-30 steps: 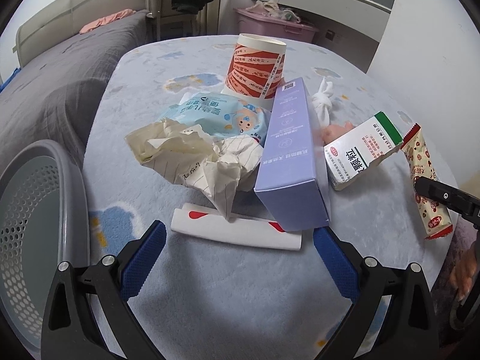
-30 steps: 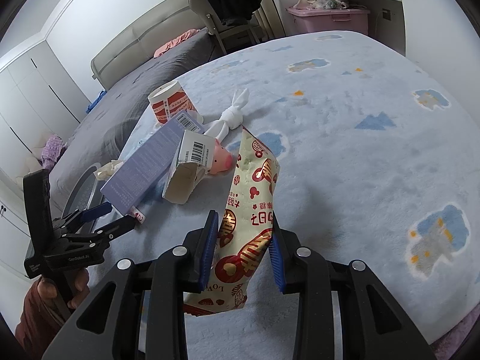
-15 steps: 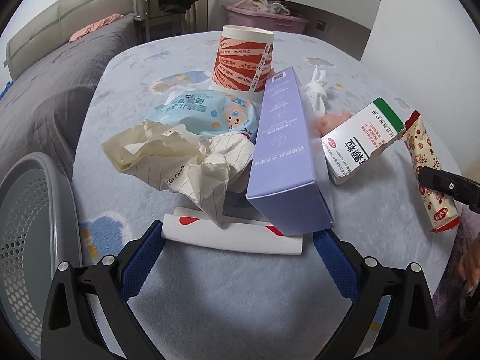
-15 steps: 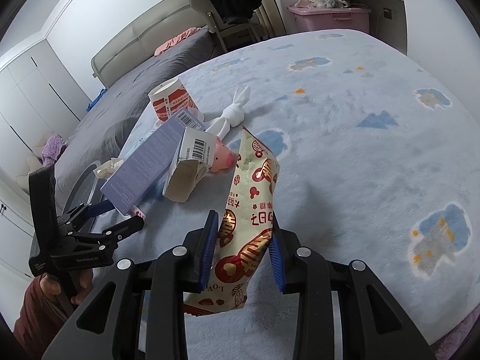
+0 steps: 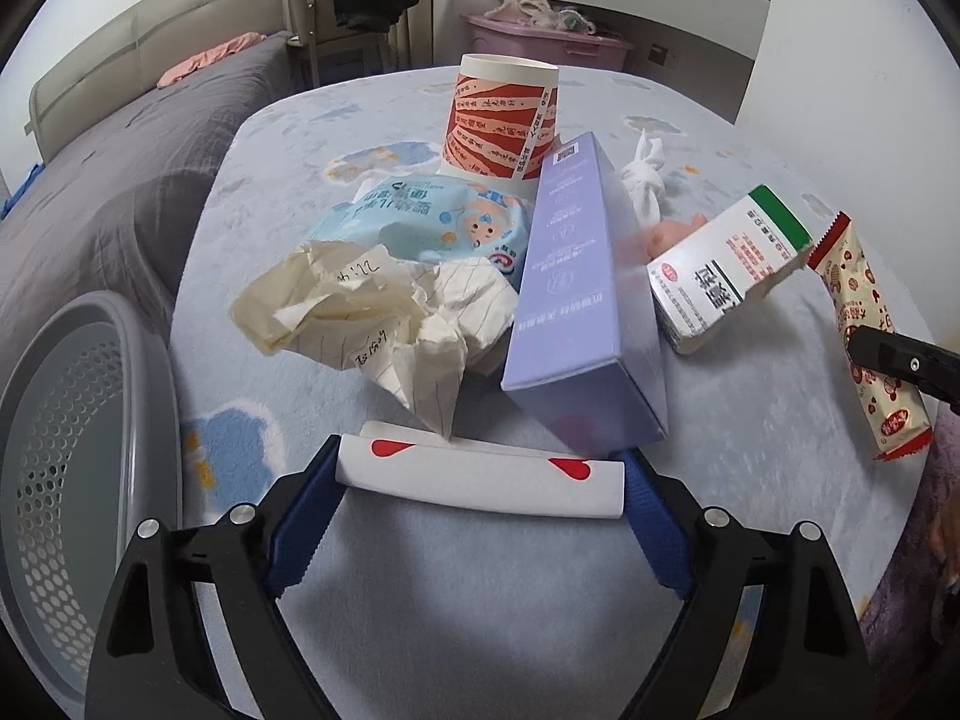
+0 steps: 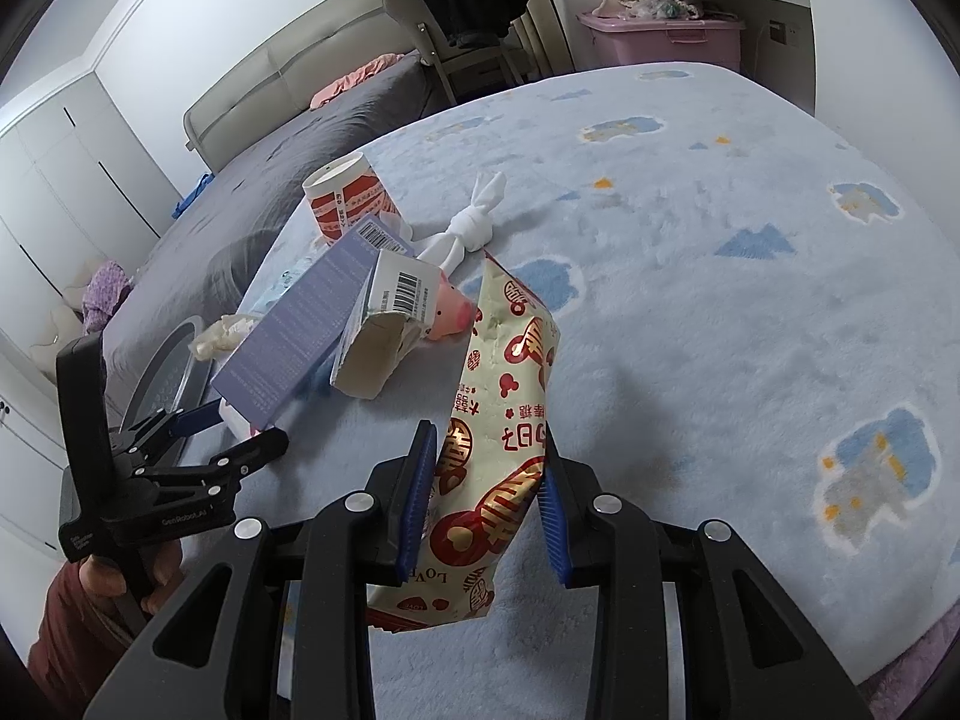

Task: Collect trash
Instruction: 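Grasp the white tube with the left gripper while the right gripper holds the wrapper, then carry both items over the grey basket and open both grippers, then move both empty grippers back toward the trash on the table, then grasp the lavender box with the left gripper while the right grasps the white medicine box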

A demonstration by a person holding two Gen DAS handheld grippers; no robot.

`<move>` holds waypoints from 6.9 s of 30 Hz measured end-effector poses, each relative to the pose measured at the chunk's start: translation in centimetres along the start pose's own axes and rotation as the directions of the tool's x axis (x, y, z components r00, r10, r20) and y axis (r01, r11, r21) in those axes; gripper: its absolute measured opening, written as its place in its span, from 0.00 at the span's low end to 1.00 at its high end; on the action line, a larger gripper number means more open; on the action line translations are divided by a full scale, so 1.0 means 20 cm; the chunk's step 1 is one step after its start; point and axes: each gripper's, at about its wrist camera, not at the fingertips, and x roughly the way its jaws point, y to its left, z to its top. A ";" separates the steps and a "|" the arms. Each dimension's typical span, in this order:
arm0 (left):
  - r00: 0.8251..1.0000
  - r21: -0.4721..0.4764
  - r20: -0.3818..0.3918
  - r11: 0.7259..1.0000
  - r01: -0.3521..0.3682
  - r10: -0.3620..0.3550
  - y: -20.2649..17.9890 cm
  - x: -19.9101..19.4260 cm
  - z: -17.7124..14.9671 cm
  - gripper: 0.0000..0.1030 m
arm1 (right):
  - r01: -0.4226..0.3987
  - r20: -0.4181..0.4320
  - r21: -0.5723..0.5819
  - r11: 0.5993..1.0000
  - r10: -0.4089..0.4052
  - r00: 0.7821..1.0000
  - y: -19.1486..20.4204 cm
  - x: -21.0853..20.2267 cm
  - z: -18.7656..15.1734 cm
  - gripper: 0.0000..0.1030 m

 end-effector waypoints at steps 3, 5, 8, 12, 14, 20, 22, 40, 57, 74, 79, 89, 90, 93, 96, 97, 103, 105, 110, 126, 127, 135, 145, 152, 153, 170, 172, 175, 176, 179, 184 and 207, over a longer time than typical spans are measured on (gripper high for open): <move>1.000 -0.026 0.000 1.000 -0.008 0.008 0.01 -0.05 -0.06 0.82 | -0.003 0.000 -0.007 1.000 0.003 1.000 0.02 -0.01 0.00 0.31; 1.000 -0.039 0.000 0.999 -0.022 0.022 0.02 -0.09 -0.09 0.82 | 0.000 -0.002 -0.019 1.000 0.000 1.000 0.04 -0.02 -0.01 0.31; 0.999 -0.062 0.016 0.997 -0.044 0.045 0.04 -0.18 -0.15 0.82 | -0.002 -0.005 -0.038 0.999 0.002 1.000 0.08 -0.04 -0.03 0.31; 0.995 -0.091 0.064 0.993 -0.070 0.076 0.06 -0.31 -0.19 0.82 | -0.017 -0.016 -0.082 0.997 0.016 1.000 0.19 -0.06 -0.05 0.31; 0.991 -0.106 0.082 0.990 -0.095 0.104 0.08 -0.36 -0.20 0.82 | -0.033 -0.020 -0.105 0.994 0.031 0.999 0.25 -0.07 -0.06 0.31; 0.974 -0.182 0.143 0.972 -0.148 0.175 0.21 -0.52 -0.22 0.82 | -0.096 -0.038 -0.192 0.977 0.091 0.995 0.48 -0.06 -0.05 0.31; 0.966 -0.207 0.155 0.963 -0.171 0.205 0.26 -0.57 -0.23 0.82 | -0.115 -0.047 -0.216 0.970 0.107 0.993 0.56 -0.04 -0.04 0.31; 0.867 -0.425 0.038 0.793 -0.436 0.497 0.92 -0.59 -0.24 0.82 | -0.310 -0.177 -0.418 0.854 0.258 0.950 1.31 0.40 0.12 0.31; 0.830 -0.501 -0.062 0.702 -0.507 0.555 1.12 -0.56 -0.34 0.85 | -0.348 -0.227 -0.474 0.809 0.270 0.936 1.59 0.65 0.11 0.60; 0.828 -0.519 -0.075 0.688 -0.508 0.555 1.13 -0.55 -0.36 0.92 | -0.318 -0.195 -0.470 0.823 0.255 0.947 1.59 0.64 0.11 0.60; 0.828 -0.514 -0.075 0.690 -0.509 0.555 1.13 -0.55 -0.36 0.92 | -0.316 -0.195 -0.469 0.825 0.252 0.948 1.58 0.64 0.10 0.60; 0.834 -0.511 -0.078 0.696 -0.504 0.546 1.12 -0.55 -0.36 0.93 | -0.312 -0.194 -0.452 0.836 0.249 0.949 1.54 0.61 0.09 0.60; 0.835 -0.512 -0.075 0.697 -0.502 0.546 1.12 -0.55 -0.36 0.93 | -0.312 -0.194 -0.451 0.836 0.249 0.949 1.54 0.60 0.09 0.60; 0.835 -0.517 -0.065 0.697 -0.497 0.546 1.11 -0.57 -0.37 0.93 | -0.310 -0.193 -0.444 0.841 0.248 0.949 1.52 0.58 0.08 0.60; 0.832 -0.518 -0.056 0.696 -0.497 0.552 1.09 -0.59 -0.38 0.93 | -0.307 -0.192 -0.434 0.847 0.247 0.950 1.48 0.55 0.07 0.60; 0.831 -0.517 -0.054 0.696 -0.498 0.554 1.08 -0.59 -0.38 0.93 | -0.306 -0.191 -0.431 0.849 0.246 0.950 1.47 0.55 0.06 0.60; 0.824 -0.494 -0.042 0.705 -0.508 0.565 1.01 -0.62 -0.39 0.93 | -0.291 -0.180 -0.406 0.866 0.236 0.955 1.37 0.47 0.04 0.60; 0.822 -0.485 -0.039 0.708 -0.513 0.568 0.99 -0.63 -0.39 0.93 | -0.282 -0.174 -0.398 0.873 0.230 0.957 1.32 0.44 0.03 0.60; 0.829 -0.464 -0.032 0.726 -0.507 0.558 0.89 -0.65 -0.38 0.93 | -0.262 -0.151 -0.376 0.889 0.221 0.964 1.19 0.33 0.00 0.60; 0.897 -0.396 0.051 0.834 -0.384 0.438 0.42 -0.63 -0.22 0.93 | -0.102 -0.023 -0.258 0.961 0.099 0.995 0.63 0.01 -0.02 0.60; 0.900 -0.388 0.053 0.840 -0.380 0.432 0.39 -0.62 -0.21 0.93 | -0.096 -0.015 -0.248 0.964 0.095 0.995 0.59 0.00 -0.01 0.60; 0.915 -0.319 0.068 0.878 -0.357 0.397 0.17 -0.56 -0.14 0.93 | -0.040 0.024 -0.164 0.986 0.045 0.999 0.34 -0.04 0.03 0.60; 0.917 -0.271 0.055 0.890 -0.367 0.395 0.05 -0.49 -0.09 0.93 | -0.040 0.022 -0.089 0.995 0.042 0.999 0.19 0.09 0.19 0.60; 0.915 -0.263 0.042 0.888 -0.376 0.400 0.04 -0.46 -0.08 0.93 | -0.051 0.002 -0.080 0.995 0.052 0.999 0.18 0.20 0.27 0.60; 0.916 -0.261 0.039 0.889 -0.377 0.400 0.03 -0.45 -0.07 0.93 | -0.054 0.001 -0.084 0.995 0.054 0.999 0.19 0.22 0.27 0.60; 0.925 -0.237 0.031 0.902 -0.362 0.379 -0.04 -0.41 -0.02 0.93 | -0.116 0.010 -0.083 0.990 0.117 0.993 0.17 0.19 0.27 0.30; 0.928 -0.235 0.035 0.906 -0.352 0.370 -0.06 -0.41 -0.01 0.93 | -0.115 0.025 -0.084 0.990 0.118 0.993 0.16 0.15 0.27 0.30; 0.934 -0.227 0.045 0.914 -0.336 0.354 -0.10 -0.40 0.02 0.93 | -0.106 0.053 -0.084 0.991 0.111 0.992 0.13 0.09 0.27 0.30; 0.936 -0.223 0.048 0.917 -0.330 0.349 -0.11 -0.39 0.04 0.93 | -0.098 0.065 -0.084 0.992 0.104 0.992 0.12 0.07 0.27 0.30; 0.941 -0.205 0.055 0.926 -0.317 0.334 -0.15 -0.36 0.08 0.93 | -0.071 0.084 -0.084 0.994 0.078 0.993 0.07 0.02 0.26 0.30; 0.949 -0.172 0.049 0.938 -0.301 0.313 -0.22 -0.26 0.16 0.93 | -0.057 0.093 -0.061 0.997 0.063 0.994 -0.02 -0.01 0.24 0.30; 0.917 -0.003 0.010 0.918 -0.398 0.398 -0.44 0.17 0.33 0.86 | -0.160 0.079 0.026 0.987 0.158 0.984 -0.22 -0.02 0.25 0.30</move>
